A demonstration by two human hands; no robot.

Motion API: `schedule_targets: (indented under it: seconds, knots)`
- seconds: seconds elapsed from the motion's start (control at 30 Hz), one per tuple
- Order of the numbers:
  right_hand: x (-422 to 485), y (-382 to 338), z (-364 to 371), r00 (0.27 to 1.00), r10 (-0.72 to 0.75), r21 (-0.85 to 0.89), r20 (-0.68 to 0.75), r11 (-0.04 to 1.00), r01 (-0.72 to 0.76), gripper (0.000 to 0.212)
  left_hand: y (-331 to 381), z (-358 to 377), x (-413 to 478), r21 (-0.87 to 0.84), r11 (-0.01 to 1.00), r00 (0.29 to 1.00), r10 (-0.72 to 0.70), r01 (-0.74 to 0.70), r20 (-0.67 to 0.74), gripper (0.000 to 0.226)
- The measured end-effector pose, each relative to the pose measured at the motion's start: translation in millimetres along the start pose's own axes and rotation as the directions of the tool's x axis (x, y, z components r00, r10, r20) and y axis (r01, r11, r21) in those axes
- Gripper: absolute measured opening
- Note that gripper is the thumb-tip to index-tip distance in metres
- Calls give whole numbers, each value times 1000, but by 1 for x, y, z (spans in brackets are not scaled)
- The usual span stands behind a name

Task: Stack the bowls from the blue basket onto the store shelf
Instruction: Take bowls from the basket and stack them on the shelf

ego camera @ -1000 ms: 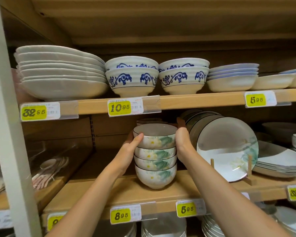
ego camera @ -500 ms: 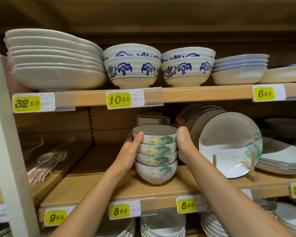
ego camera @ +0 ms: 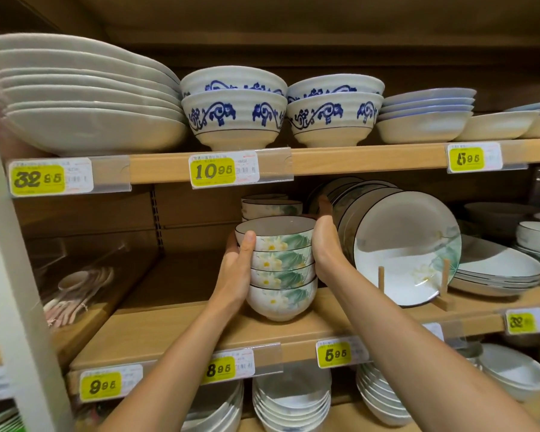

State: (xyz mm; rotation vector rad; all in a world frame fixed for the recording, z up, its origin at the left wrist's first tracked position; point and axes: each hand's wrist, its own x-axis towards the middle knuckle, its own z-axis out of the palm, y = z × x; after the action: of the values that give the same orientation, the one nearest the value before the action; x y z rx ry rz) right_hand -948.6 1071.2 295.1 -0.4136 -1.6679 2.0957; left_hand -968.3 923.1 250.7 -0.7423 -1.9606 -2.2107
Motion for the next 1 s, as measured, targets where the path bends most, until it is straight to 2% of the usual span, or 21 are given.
schedule_targets:
  seconds: [0.27,0.43,0.57,0.6,0.67,0.73,0.8,0.9,1.0]
  knots:
    - [-16,-6,-4,999,-44,-55,-4,998,43,81,5,-9,2,-14,1000,998,3,-2,68,70]
    - [-42,1,-22,976,-213,-68,-39,975,210,59,9,-17,-3,-72,997,1000,3,-3,-3,70]
    - [-73,10,-35,939,-330,-101,-95,942,320,38,14,-19,-23,-130,992,1000,-1,-1,-19,43]
    - [-81,14,-39,937,-333,-106,-108,941,322,41,14,-19,-32,-142,990,1000,-7,5,-13,48]
    - [-97,22,-45,936,-333,-107,-114,941,322,45,15,-21,-53,-126,992,1000,-20,17,-23,78]
    - [-114,28,-50,938,-331,-77,-102,943,324,30,20,-24,-76,-84,996,998,-35,31,-43,85]
    - [-133,34,-52,947,-305,-24,-99,952,304,21,25,-30,-103,-71,997,996,-39,34,-74,73]
    - [-162,51,-54,980,-196,70,-36,978,198,23,30,-40,-150,-85,994,987,-77,65,-141,45]
    - [-192,83,-46,993,-69,100,100,993,59,25,28,-59,-203,-92,982,955,-180,162,-237,47]
